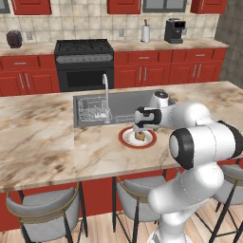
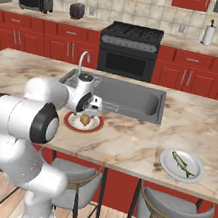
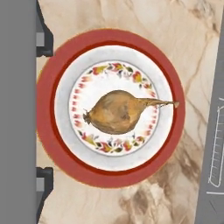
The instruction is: Transport the fish and onion to the fridge. Place the fish on the rack containing meat and place the onion on the rack containing the vegetable, ensuring meats and vegetables are on different racks.
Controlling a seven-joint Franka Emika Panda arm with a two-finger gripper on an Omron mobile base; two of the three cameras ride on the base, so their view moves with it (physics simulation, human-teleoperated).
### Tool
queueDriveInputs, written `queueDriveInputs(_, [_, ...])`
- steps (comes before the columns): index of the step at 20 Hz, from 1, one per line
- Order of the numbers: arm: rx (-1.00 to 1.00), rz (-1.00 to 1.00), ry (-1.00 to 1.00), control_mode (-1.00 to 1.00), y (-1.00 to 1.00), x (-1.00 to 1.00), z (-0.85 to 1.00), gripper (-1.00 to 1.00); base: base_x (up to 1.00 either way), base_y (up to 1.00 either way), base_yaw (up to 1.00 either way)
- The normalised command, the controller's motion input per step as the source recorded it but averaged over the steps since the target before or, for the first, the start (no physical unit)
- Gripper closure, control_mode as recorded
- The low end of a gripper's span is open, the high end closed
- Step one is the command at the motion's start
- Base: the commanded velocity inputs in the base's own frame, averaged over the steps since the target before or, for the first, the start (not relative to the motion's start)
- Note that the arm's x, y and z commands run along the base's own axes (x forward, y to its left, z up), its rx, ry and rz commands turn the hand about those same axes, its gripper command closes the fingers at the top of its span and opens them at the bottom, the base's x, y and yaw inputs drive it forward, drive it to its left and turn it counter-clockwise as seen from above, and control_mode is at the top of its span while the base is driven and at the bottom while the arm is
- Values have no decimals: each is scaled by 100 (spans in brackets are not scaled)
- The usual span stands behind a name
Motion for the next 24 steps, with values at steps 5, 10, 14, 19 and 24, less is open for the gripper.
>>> queueDriveInputs(5, [0, 0, 0, -100, 2, 45, -34, -100, 0, 0, 0])
queueDriveInputs(10, [0, 0, 0, -100, 0, 46, -26, -100, 0, 0, 0])
queueDriveInputs(14, [0, 0, 0, -100, 2, 31, -16, -100, 0, 0, 0])
queueDriveInputs(19, [0, 0, 3, -100, 9, 0, -14, -100, 0, 0, 0])
queueDriveInputs(24, [0, 0, 3, -100, 8, 0, -19, -100, 0, 0, 0])
